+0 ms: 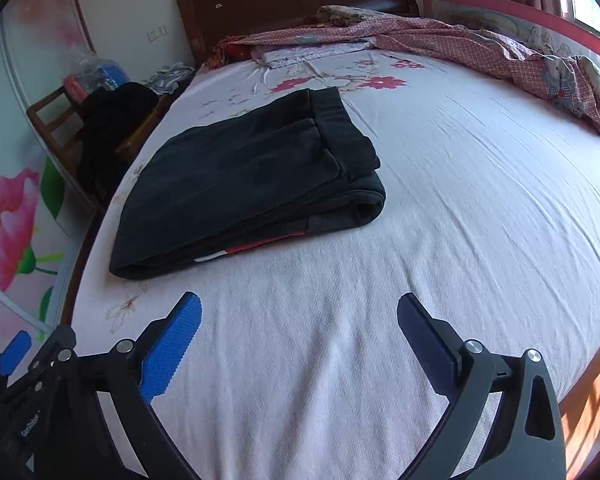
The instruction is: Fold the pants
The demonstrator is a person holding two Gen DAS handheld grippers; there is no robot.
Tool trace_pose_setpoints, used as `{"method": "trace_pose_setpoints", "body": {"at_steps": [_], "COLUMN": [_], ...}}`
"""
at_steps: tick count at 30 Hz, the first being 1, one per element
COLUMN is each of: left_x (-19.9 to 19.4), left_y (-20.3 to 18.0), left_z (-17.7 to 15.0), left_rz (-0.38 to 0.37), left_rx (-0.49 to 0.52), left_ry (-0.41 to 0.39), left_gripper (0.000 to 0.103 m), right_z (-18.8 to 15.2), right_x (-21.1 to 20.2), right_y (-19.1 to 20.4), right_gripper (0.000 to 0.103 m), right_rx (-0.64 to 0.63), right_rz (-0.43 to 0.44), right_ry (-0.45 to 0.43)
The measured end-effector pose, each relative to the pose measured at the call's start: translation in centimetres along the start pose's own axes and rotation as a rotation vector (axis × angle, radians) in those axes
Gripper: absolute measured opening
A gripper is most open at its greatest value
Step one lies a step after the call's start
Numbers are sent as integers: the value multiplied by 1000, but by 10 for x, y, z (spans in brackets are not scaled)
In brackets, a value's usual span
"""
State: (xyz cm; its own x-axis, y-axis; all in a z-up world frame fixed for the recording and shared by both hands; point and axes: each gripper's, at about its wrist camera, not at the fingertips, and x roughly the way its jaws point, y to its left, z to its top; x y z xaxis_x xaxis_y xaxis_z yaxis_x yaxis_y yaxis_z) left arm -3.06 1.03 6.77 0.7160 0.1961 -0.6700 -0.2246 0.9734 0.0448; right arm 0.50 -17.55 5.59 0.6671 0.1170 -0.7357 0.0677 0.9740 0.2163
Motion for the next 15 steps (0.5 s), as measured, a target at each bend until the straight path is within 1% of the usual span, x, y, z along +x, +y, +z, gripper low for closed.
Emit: {"method": "trace_pose_setpoints", "body": {"at_steps": [4, 7, 9, 11, 15], "left_x": [13, 21, 21, 17, 14], "left_y": [7, 5, -1, -6, -6], "left_z": [-3, -8, -9, -10, -9], "left_rz": [32, 21, 9, 19, 3], "left_rx": [-12, -16, 5, 33, 27], "left_ry": [31, 62, 56, 32, 28], "left_gripper": [101, 101, 101, 101, 101], "right_z": [-21, -24, -23, -24, -27], "right_x": [3, 5, 2, 2, 2], "right_y": [5, 2, 2, 1, 4], "right_gripper": [98, 98, 98, 98, 98], "right_rx": [-56, -56, -57, -53, -65], "right_rz": [-25, -32, -38, -33, -22], "right_ry": [30, 34, 17, 16, 26]}}
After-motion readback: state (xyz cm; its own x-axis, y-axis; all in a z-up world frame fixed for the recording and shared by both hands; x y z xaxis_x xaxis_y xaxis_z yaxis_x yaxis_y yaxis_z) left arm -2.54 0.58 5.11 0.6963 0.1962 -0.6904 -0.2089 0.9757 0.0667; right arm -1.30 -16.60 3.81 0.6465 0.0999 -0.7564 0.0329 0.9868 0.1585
